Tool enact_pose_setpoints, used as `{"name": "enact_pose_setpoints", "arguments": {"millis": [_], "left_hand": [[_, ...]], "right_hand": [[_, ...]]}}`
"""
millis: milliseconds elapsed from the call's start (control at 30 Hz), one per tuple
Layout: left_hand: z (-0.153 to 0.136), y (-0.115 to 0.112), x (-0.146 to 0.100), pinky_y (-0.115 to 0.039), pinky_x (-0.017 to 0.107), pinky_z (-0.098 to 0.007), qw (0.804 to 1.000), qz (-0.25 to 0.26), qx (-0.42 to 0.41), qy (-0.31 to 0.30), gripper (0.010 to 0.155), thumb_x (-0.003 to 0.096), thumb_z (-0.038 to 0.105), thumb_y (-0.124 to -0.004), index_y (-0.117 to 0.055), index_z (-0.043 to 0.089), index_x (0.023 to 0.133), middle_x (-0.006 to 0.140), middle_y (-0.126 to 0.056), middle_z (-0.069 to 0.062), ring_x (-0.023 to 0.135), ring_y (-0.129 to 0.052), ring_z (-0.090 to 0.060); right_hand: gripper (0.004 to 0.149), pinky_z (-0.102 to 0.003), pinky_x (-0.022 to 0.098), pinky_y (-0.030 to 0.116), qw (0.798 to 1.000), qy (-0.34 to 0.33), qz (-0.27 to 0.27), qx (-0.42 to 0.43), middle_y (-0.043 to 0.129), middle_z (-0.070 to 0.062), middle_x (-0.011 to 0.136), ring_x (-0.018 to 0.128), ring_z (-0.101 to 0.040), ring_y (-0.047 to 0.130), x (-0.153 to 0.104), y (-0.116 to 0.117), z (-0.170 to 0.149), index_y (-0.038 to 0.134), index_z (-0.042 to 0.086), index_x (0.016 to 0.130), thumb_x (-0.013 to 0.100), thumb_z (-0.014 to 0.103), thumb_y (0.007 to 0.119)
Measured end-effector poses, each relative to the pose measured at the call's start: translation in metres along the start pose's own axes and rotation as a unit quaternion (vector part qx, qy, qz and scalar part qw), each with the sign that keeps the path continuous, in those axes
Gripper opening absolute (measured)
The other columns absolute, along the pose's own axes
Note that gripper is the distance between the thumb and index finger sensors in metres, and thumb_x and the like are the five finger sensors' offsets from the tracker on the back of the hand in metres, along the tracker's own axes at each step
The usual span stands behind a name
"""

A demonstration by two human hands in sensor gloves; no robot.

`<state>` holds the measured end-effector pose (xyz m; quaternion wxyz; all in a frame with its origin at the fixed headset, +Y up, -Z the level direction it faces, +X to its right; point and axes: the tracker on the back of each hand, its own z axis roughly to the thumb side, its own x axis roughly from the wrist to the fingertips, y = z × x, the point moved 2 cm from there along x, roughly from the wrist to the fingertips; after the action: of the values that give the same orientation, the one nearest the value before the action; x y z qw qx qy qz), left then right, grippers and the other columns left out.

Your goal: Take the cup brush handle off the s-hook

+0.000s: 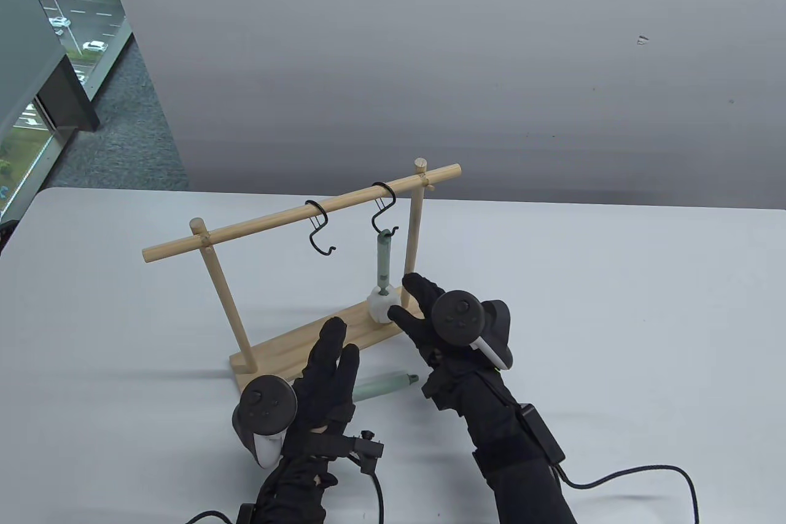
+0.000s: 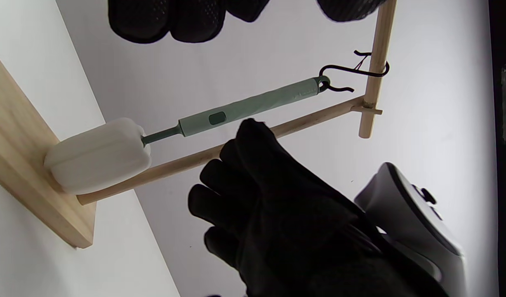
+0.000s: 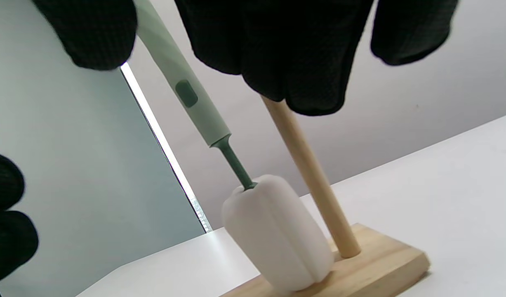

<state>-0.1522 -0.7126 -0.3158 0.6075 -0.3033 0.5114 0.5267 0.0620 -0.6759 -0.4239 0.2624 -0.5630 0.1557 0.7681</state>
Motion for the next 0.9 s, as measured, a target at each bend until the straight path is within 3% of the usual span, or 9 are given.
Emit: {"name": "enact_pose_setpoints", "arguments": {"millis": [167,500,900], "left_hand": [[-0.004,0.003,0.000,-0.052,0.063,-0.068,0.999,0.007,-0.037,0.005,0.069,0.0528,0.051,-0.062,-0.050,0.006,0.104,0.104,-0.064,-0.027,0.090,-0.071,-0.055],[-0.008,0.001,-0.001,-0.052,0.063,-0.067,0.997,0.009,-0.076,0.014,0.069,0.0534,0.052,-0.061,-0.049,0.007,0.104,0.105,-0.064,-0.026,0.091,-0.070,-0.055],[-0.008,0.000,-0.001,-0.052,0.063,-0.067,0.997,0.001,-0.078,0.015,0.069,0.0534,0.052,-0.061,-0.050,0.007,0.104,0.104,-0.064,-0.026,0.090,-0.071,-0.055]], "right_hand": [[0.072,-0.063,0.053,0.069,0.998,0.032,-0.012,0.058,0.072,-0.023,0.094,0.079,-0.043,0.089,0.017,0.019,0.006,0.057,0.005,0.100,0.046,0.051,0.072],[0.071,-0.061,0.054,0.068,0.999,0.041,-0.004,0.024,0.079,-0.020,0.089,0.074,-0.038,0.094,0.040,0.037,0.012,0.060,0.006,0.098,0.046,0.052,0.072],[0.058,-0.061,0.056,0.065,0.999,0.017,-0.043,0.006,0.086,-0.016,0.082,0.068,-0.035,0.098,0.032,0.025,0.012,0.073,0.010,0.090,0.046,0.047,0.073]]}}
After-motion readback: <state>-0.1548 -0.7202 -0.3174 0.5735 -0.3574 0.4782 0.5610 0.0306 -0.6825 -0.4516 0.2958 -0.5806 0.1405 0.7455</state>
